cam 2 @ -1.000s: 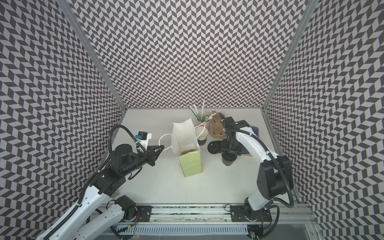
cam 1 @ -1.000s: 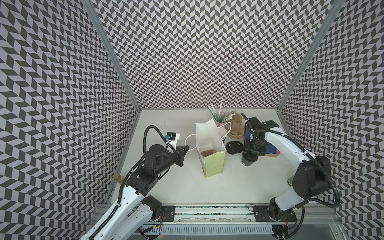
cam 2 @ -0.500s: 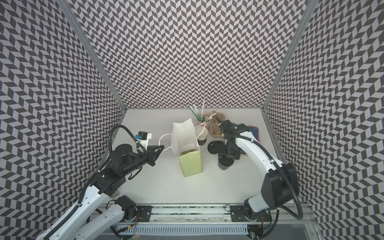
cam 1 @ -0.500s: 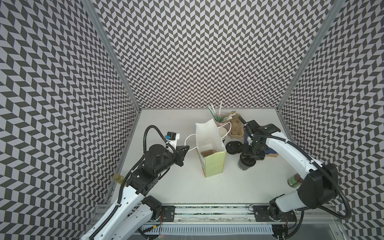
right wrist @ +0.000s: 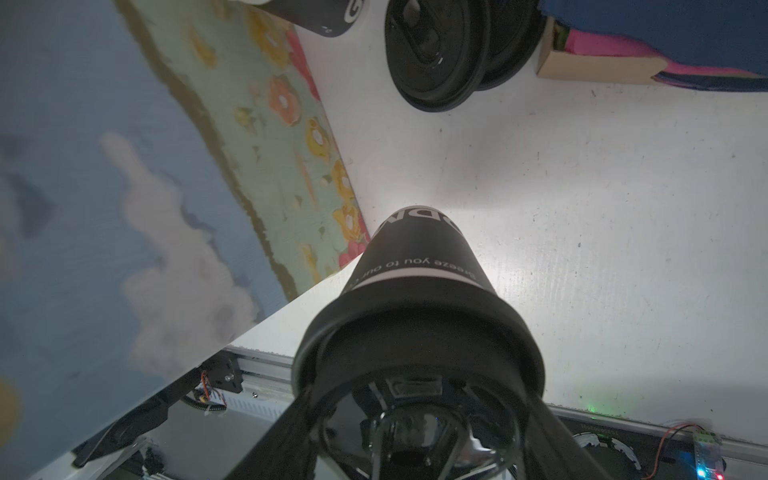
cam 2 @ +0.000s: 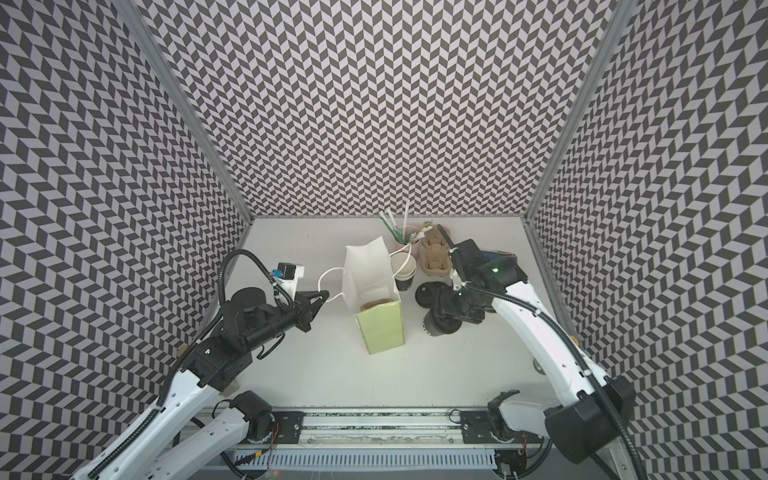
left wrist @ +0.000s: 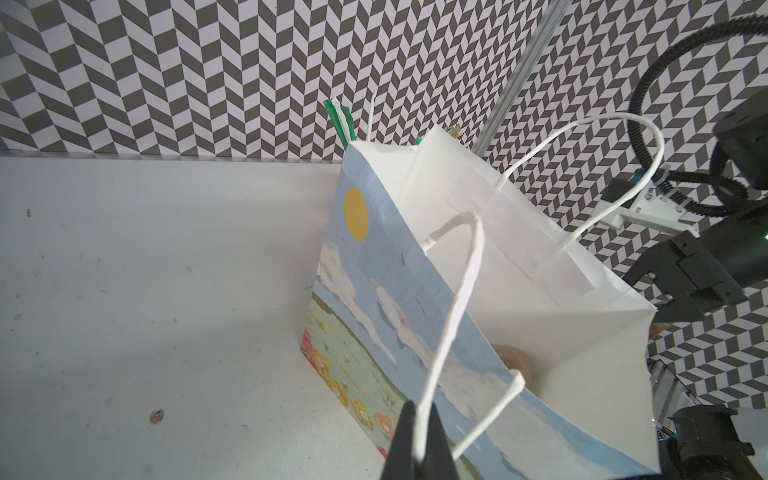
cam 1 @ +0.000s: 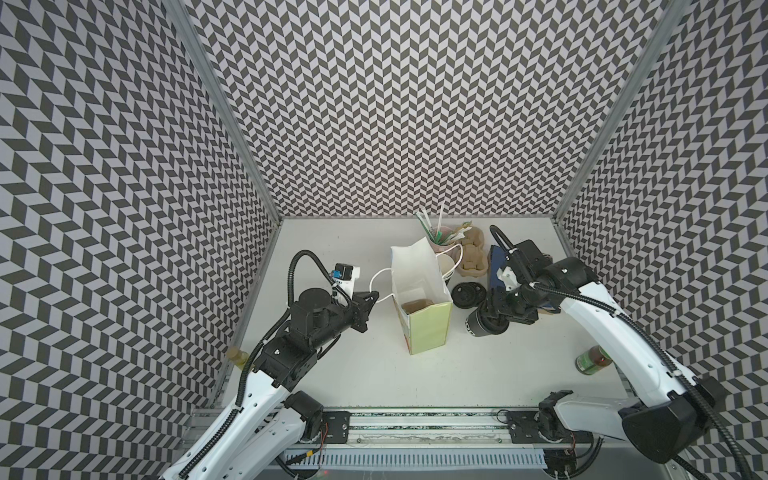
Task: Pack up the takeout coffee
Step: 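Carry the held cup over the gift bag opening with the right gripper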
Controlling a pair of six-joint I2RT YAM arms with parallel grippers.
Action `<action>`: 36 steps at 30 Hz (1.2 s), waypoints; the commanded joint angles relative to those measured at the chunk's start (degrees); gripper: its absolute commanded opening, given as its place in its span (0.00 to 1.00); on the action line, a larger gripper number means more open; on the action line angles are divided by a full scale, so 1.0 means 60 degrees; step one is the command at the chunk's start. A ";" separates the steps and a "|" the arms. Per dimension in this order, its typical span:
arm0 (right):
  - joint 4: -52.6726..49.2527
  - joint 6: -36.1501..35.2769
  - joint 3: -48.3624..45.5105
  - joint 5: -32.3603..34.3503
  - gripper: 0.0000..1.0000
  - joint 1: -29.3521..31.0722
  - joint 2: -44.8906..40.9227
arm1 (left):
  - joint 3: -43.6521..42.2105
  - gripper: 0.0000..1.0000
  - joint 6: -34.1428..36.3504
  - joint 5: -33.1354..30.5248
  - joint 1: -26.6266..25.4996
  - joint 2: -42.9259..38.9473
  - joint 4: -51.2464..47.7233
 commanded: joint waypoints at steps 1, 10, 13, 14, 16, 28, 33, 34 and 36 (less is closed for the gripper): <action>-0.0036 0.0039 0.0826 -0.0304 0.00 0.0101 -0.0657 | 0.0067 0.00 0.0098 -0.0042 -0.0074 -0.0012 -0.0212; -0.0043 0.0083 0.2374 -0.1108 0.00 0.0093 -0.1352 | 0.0067 0.00 0.0102 0.0004 -0.0066 0.0004 -0.0212; -0.0032 0.0090 0.3062 -0.1324 0.00 0.0093 -0.1413 | 0.0067 0.00 0.0102 0.0000 -0.0071 -0.0005 -0.0212; -0.0037 0.0058 0.3309 -0.1401 0.00 0.0101 -0.1402 | 0.0067 0.00 0.0109 0.0005 -0.0077 -0.0005 -0.0212; -0.0033 0.0061 0.3797 -0.1455 0.00 0.0094 -0.1386 | 0.0074 0.00 0.0101 -0.0006 -0.0089 -0.0018 -0.0212; -0.0035 0.0638 0.5936 -0.1384 0.00 0.1181 -0.0104 | 0.0067 0.00 0.0114 -0.0031 -0.0106 -0.0018 -0.0212; -0.0040 0.0988 0.6717 -0.0665 0.00 0.2397 0.0742 | 0.0081 0.00 0.0124 -0.0035 -0.0105 0.0051 -0.0212; -0.0032 0.1003 0.6798 -0.0569 0.00 0.2547 0.0879 | 0.0081 0.00 0.0117 -0.0028 -0.0113 0.0054 -0.0212; -0.0032 0.0994 0.6759 -0.0302 0.00 0.2728 0.1151 | 0.0081 0.00 0.0120 -0.0049 -0.0113 0.0056 -0.0227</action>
